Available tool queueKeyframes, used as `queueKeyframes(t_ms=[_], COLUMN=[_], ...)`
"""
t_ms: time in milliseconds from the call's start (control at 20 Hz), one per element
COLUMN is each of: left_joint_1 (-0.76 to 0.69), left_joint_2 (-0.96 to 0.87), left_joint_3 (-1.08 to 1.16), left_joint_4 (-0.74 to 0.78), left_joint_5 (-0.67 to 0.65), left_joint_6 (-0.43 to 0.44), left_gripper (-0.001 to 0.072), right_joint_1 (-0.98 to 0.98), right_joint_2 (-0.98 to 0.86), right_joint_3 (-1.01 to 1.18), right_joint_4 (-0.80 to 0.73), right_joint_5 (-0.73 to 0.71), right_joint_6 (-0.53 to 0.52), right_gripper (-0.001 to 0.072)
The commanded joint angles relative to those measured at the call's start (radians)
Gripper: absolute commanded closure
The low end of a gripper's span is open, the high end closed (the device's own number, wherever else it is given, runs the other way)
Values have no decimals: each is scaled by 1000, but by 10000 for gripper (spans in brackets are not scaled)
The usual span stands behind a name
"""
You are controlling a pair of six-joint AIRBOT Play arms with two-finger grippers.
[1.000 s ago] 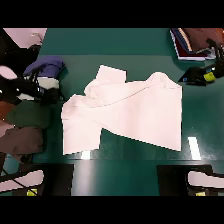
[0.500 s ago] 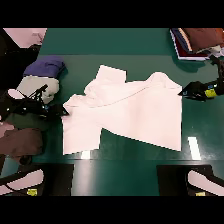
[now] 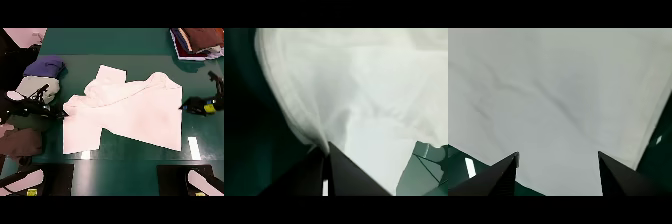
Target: Fold the shirts.
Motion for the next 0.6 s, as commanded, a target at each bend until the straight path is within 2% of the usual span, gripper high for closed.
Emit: queueKeyframes(t_ms=[0,100,150,200,550], left_joint_1=[1,1,1,1,1], left_joint_2=[58,68,68,68,68], left_joint_3=[5,5,6,7,6], left_joint_4=[-31,-32,-32,-32,-32], left_joint_5=[5,5,4,4,-1], left_joint_6=[26,26,26,26,25], left_gripper=[684,684,684,684,684], right_joint_1=[-134,-222,-249,-260,-259], right_joint_2=[59,61,61,61,61], right_joint_3=[-182,-278,-323,-362,-484], right_joint_4=[-99,-94,-89,-89,-88], right_joint_5=[42,47,45,42,2], right_joint_6=[7,4,-16,-27,-31], right_gripper=[157,161,227,263,264])
